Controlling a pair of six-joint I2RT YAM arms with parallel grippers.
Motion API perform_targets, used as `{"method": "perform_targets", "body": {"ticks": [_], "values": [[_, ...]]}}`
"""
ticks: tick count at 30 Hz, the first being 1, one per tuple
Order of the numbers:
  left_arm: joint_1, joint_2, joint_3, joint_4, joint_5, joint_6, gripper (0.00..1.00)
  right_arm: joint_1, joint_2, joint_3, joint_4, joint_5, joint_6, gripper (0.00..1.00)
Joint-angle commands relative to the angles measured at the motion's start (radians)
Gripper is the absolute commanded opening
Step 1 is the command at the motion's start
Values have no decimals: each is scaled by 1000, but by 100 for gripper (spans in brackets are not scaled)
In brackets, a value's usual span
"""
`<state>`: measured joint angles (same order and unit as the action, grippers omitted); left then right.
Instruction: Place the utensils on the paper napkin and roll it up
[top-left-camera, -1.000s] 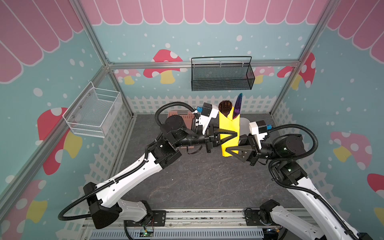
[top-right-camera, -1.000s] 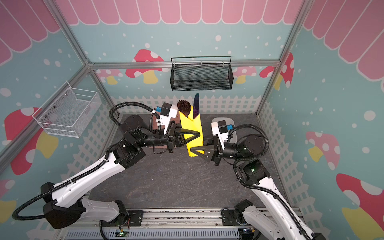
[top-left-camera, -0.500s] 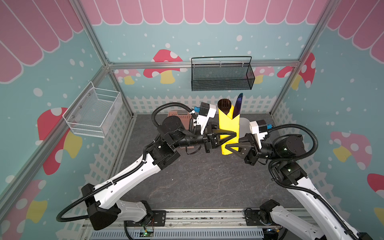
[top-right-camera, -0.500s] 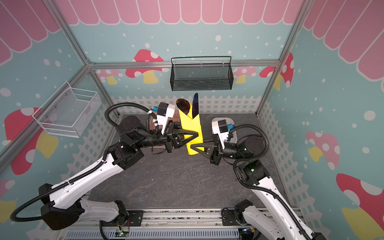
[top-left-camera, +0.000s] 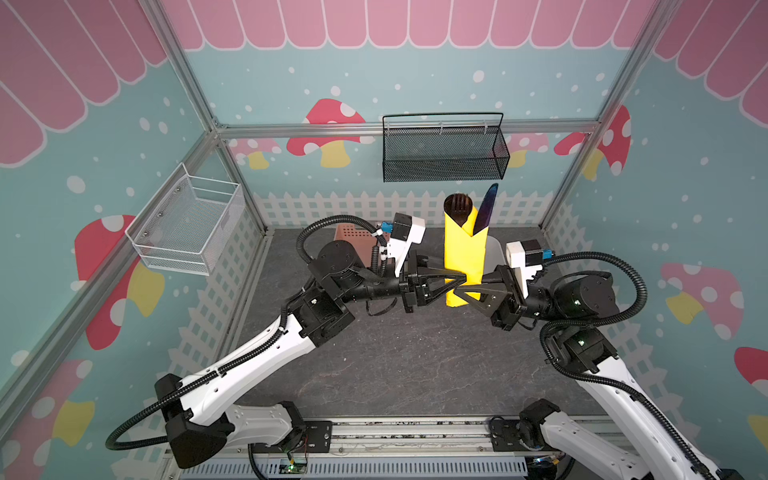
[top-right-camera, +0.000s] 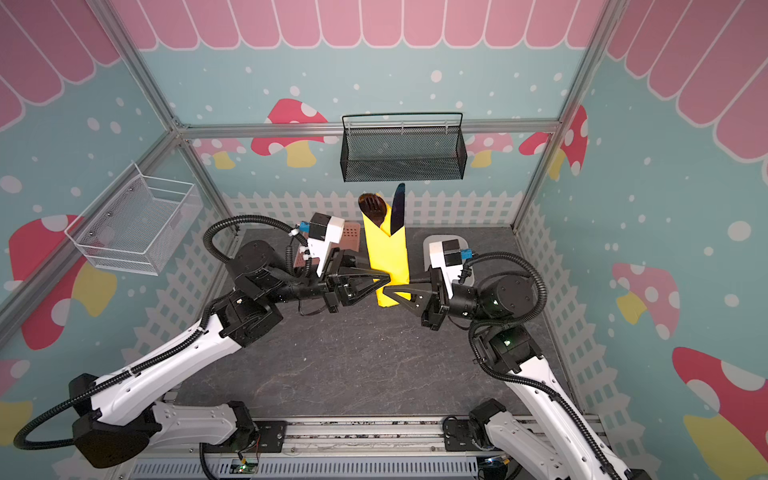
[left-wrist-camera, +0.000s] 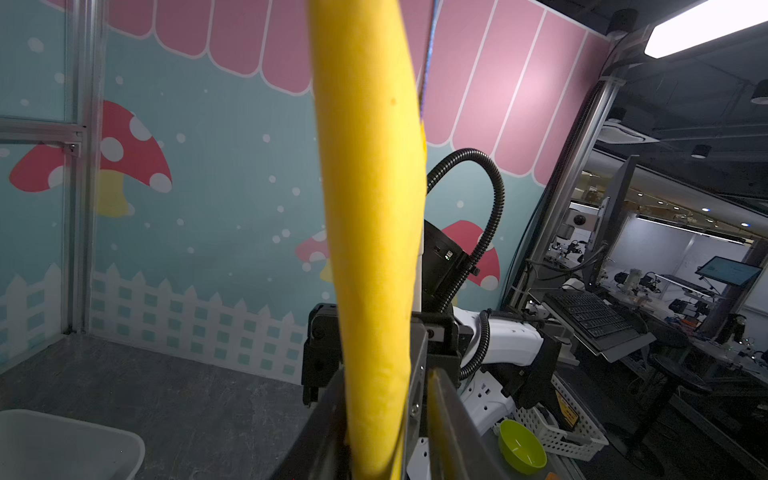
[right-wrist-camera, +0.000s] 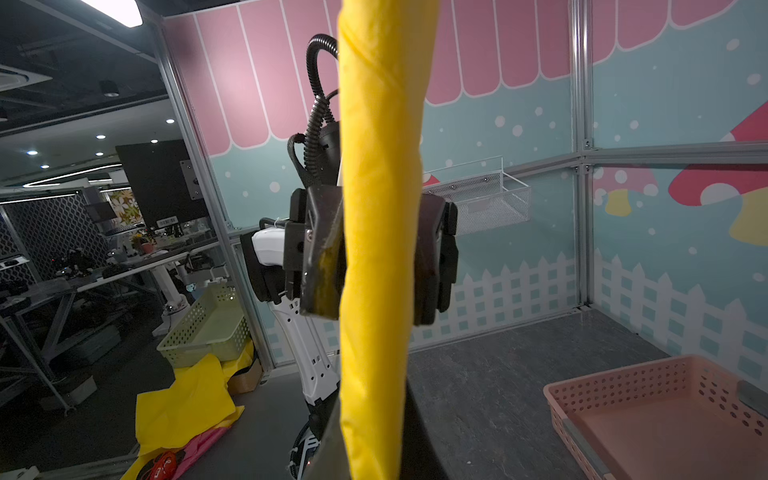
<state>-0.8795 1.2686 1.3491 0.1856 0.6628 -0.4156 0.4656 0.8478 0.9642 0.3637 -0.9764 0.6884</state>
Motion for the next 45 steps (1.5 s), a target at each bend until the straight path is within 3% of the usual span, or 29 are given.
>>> {"method": "perform_targets", "body": {"ticks": [1, 16, 28, 39, 45], "values": [[-3, -15, -9, 23, 12, -3, 30, -1, -5, 7, 70, 7, 3, 2], [-3, 3, 4, 58, 24, -23, 18, -1, 2, -2, 70, 1, 6, 2], [-3, 11, 16, 34, 19, -10, 2, -1, 6, -10, 68, 11, 5, 3], [23, -3, 25, -26, 4, 21, 0, -1, -21, -22, 14, 61, -29, 35], [52, -8, 22, -29, 24, 15, 0, -1, -42, -24, -52, 98, -65, 43]]}}
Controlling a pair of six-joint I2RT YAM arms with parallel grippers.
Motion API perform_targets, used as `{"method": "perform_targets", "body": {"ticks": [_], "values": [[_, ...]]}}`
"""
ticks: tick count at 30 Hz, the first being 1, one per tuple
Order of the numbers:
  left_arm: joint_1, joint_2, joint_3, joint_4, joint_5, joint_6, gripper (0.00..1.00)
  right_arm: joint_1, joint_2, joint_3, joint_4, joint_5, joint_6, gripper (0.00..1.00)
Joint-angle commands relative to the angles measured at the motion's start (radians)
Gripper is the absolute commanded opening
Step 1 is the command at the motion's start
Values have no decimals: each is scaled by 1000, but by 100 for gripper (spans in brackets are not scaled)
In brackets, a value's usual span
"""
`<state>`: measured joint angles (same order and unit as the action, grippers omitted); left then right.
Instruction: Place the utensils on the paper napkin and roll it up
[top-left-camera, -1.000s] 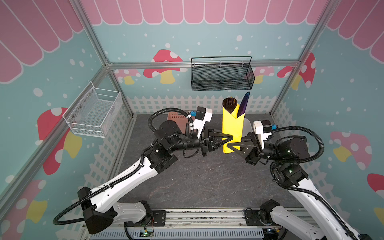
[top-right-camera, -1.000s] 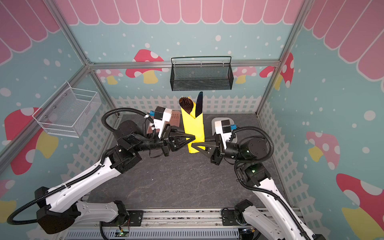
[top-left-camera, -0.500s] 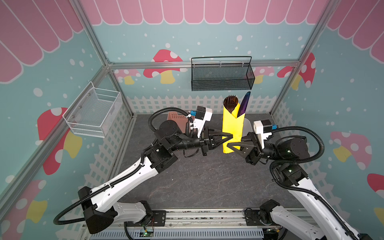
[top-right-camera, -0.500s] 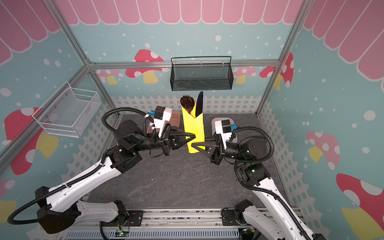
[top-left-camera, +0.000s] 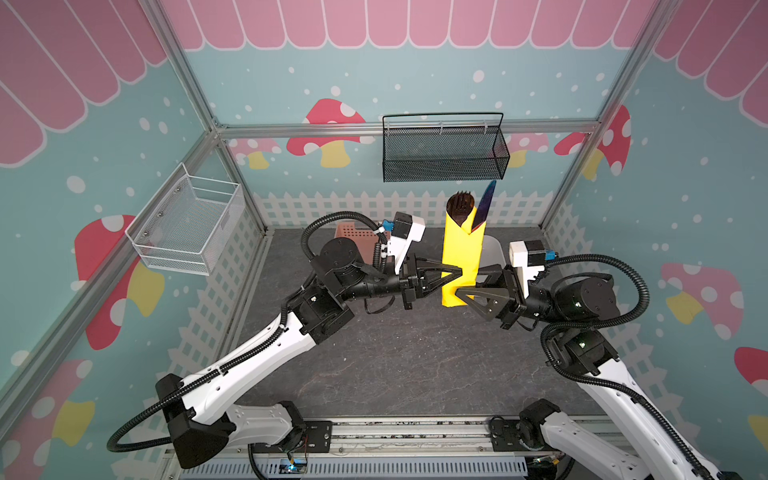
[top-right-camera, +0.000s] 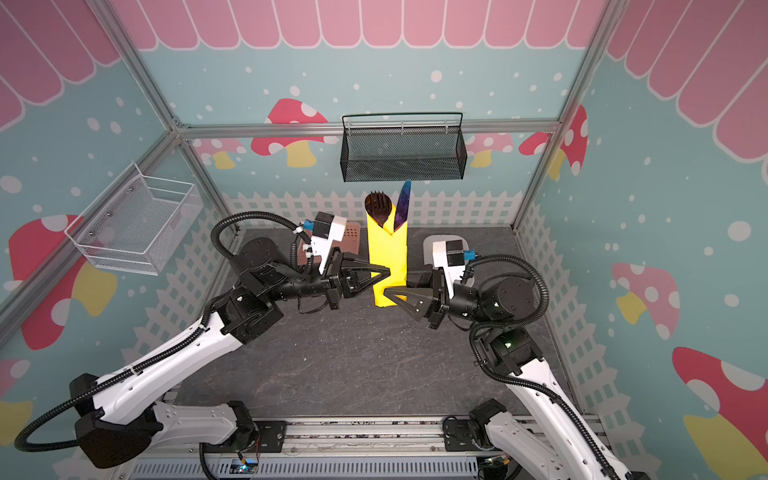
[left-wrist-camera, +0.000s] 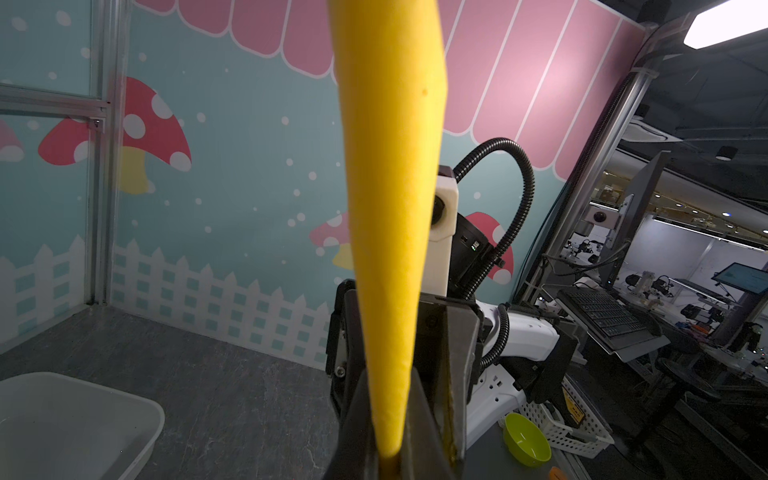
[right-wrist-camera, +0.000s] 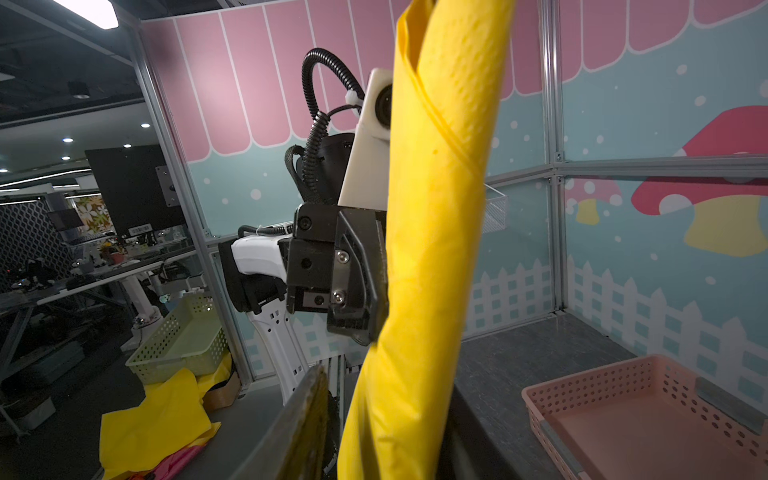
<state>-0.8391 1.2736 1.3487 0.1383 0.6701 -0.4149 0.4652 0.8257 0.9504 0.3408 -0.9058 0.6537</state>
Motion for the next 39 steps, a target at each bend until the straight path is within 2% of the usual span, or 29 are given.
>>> {"method": "perform_targets", "body": {"ticks": [1, 5, 11, 16, 19, 21, 30, 39], "values": [[16, -15, 23, 18, 20, 14, 0, -1, -25, -10, -41, 33, -37, 44], [33, -23, 18, 10, 22, 14, 0, 0, -38, -1, -110, 75, -73, 46], [81, -37, 12, -71, 19, 33, 0, 0, -53, 75, -337, 195, -211, 47], [131, -64, -11, -178, -13, 81, 0, -2, -34, 128, -530, 401, -310, 47], [158, -78, -27, -258, -43, 125, 0, -2, -4, 143, -617, 560, -332, 47], [184, -83, -41, -290, -51, 137, 0, -3, 7, 135, -637, 616, -337, 47], [300, -12, -5, -499, -103, 205, 0, -10, 58, 95, -643, 673, -359, 48], [451, 125, 27, -576, -57, 216, 0, -44, 88, 59, -662, 675, -374, 48]]}}
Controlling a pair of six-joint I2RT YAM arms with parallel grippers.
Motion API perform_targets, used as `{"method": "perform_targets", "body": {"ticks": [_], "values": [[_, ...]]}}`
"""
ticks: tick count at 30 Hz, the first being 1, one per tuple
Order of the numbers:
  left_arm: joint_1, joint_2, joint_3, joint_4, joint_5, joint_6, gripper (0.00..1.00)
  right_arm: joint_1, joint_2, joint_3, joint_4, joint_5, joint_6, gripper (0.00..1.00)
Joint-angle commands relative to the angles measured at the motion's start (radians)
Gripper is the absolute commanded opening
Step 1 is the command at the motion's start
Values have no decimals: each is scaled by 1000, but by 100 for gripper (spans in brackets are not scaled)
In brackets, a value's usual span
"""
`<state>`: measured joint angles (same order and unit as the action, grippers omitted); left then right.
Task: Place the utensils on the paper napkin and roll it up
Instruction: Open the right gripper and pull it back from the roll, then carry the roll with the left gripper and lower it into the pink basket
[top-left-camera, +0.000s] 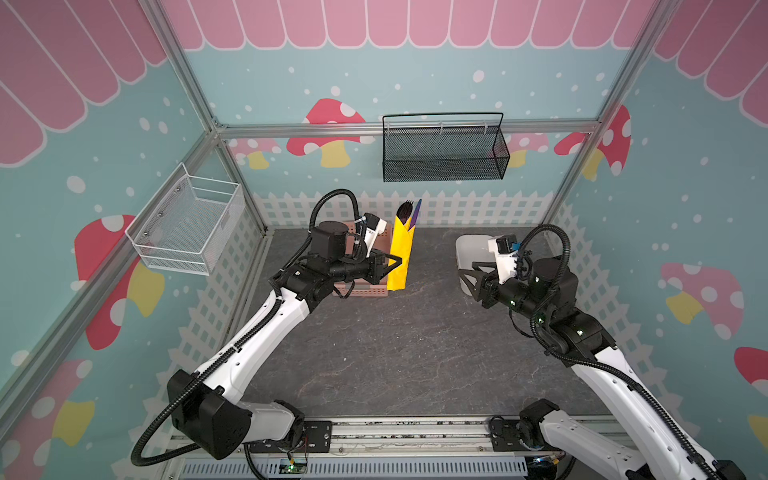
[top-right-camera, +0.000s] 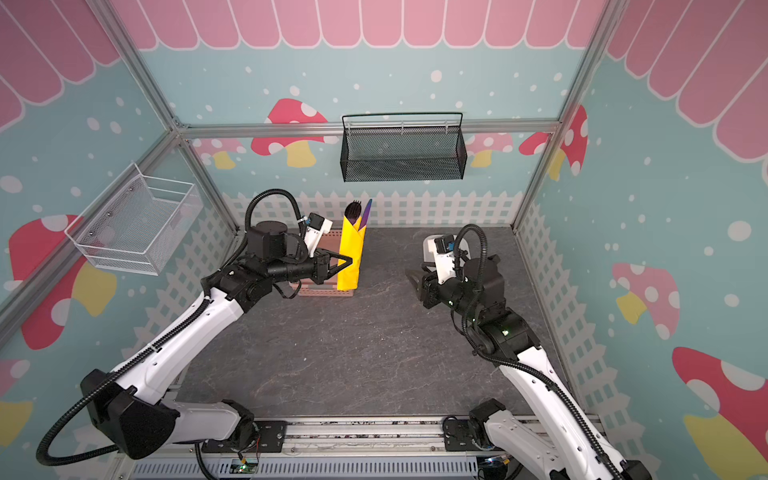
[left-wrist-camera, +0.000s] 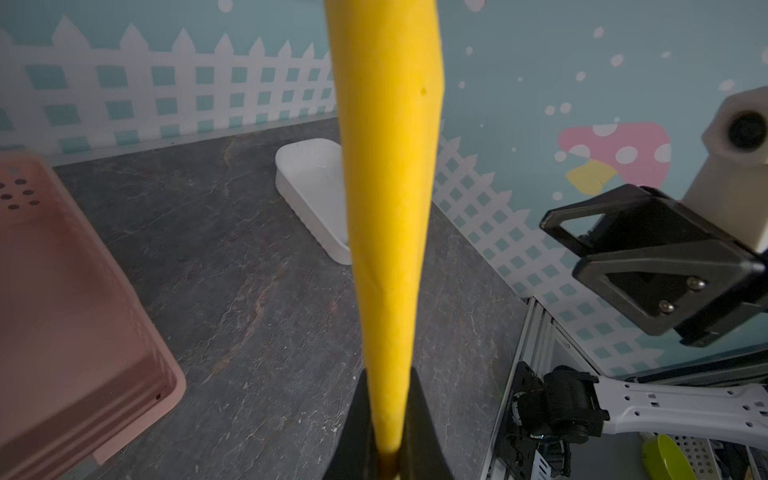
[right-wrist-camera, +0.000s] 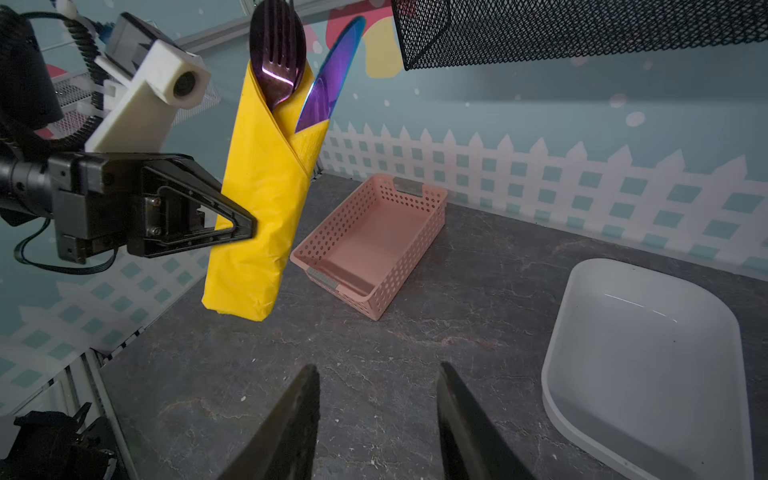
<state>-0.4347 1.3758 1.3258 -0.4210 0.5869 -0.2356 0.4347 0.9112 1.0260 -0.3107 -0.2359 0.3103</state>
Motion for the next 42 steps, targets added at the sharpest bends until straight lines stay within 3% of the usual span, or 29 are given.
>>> {"method": "perform_targets", "body": {"ticks": [1, 22, 34, 42], "values": [[67, 46, 56, -25, 38, 33, 0, -21, 5, -18, -10, 1, -31, 48], [298, 552, 279, -116, 214, -48, 0, -68, 23, -39, -12, -67, -45, 48], [327, 869, 568, -290, 254, -17, 0, -78, 55, -30, -12, -80, -47, 48], [326, 1003, 693, -368, 267, -8, 0, -83, 68, -23, -12, -81, -50, 48]]}}
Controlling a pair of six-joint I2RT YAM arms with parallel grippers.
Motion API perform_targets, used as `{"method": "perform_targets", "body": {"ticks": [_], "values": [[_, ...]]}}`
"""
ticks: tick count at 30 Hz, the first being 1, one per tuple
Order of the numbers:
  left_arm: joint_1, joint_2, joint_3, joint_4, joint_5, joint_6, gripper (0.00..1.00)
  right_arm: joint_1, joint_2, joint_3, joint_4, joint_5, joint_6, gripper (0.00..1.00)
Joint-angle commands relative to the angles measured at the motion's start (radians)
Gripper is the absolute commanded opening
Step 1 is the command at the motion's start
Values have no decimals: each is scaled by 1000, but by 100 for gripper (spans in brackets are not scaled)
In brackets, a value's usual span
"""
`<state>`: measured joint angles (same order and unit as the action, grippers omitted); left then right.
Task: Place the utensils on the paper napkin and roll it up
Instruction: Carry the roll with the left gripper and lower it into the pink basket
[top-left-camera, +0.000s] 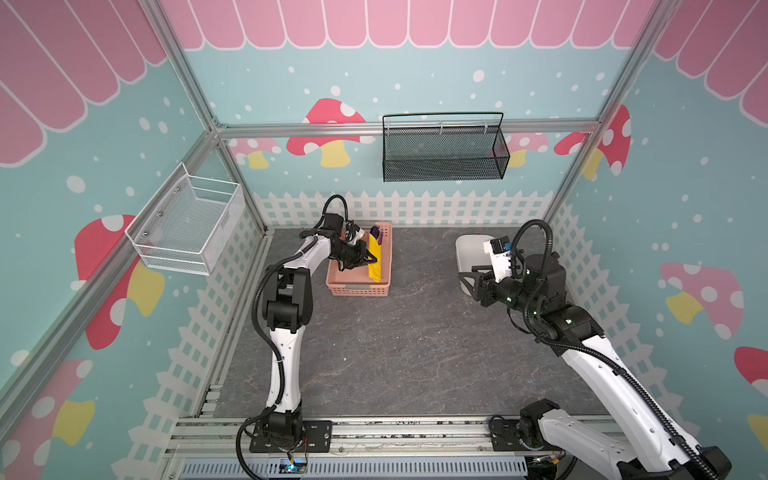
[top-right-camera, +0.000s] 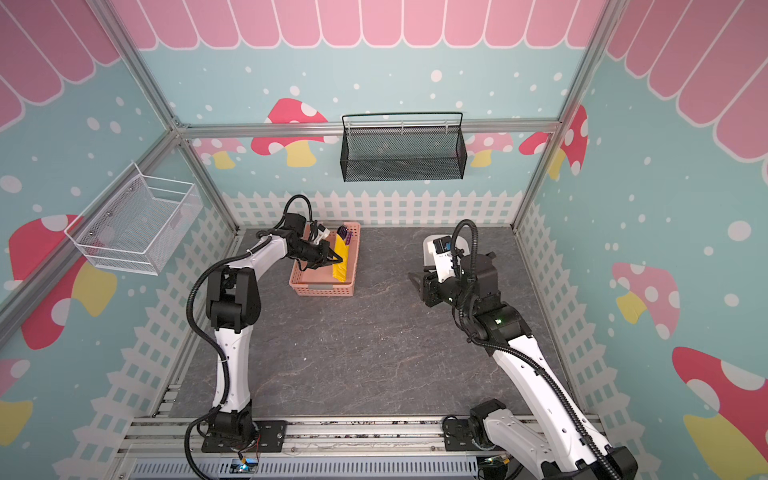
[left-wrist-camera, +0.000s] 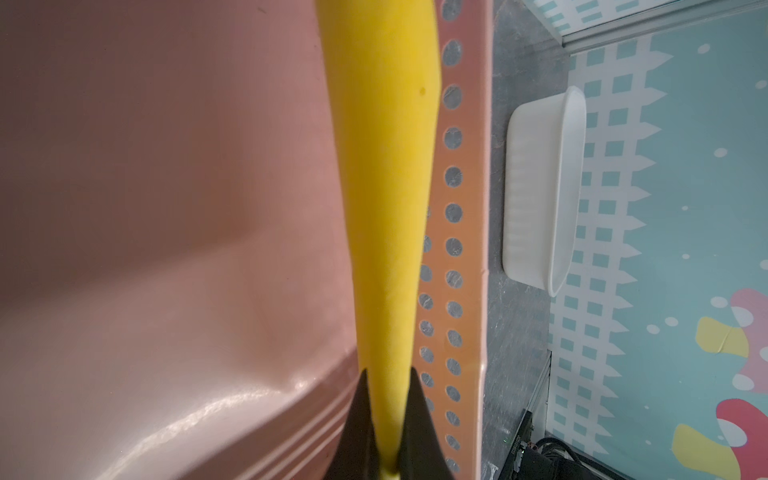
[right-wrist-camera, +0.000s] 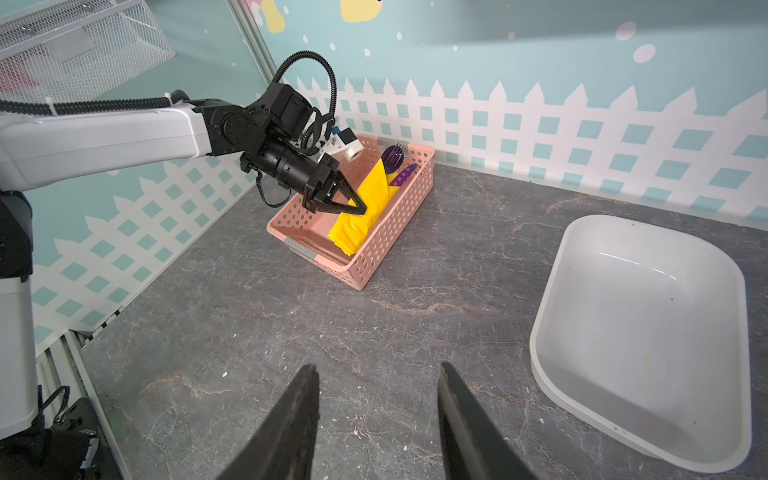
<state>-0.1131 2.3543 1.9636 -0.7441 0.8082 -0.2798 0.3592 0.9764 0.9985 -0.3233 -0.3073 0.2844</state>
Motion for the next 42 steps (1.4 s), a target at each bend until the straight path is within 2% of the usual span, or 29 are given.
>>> {"method": "perform_targets", "body": {"ticks": [1, 12, 21, 30, 42], "values": [[5, 35, 63, -50, 46, 36, 0, -8, 3, 3, 0, -11, -24, 48], [2, 109, 73, -61, 60, 25, 0, -12, 16, 5, 3, -18, -25, 48], [4, 153, 110, -117, 13, 40, 0, -16, 25, 6, 3, -32, -27, 48], [4, 155, 121, -141, -44, 45, 19, -17, 24, 11, 2, -42, -22, 48], [7, 105, 158, -181, -134, 43, 37, -21, 10, 33, -19, -34, -22, 49]]}}
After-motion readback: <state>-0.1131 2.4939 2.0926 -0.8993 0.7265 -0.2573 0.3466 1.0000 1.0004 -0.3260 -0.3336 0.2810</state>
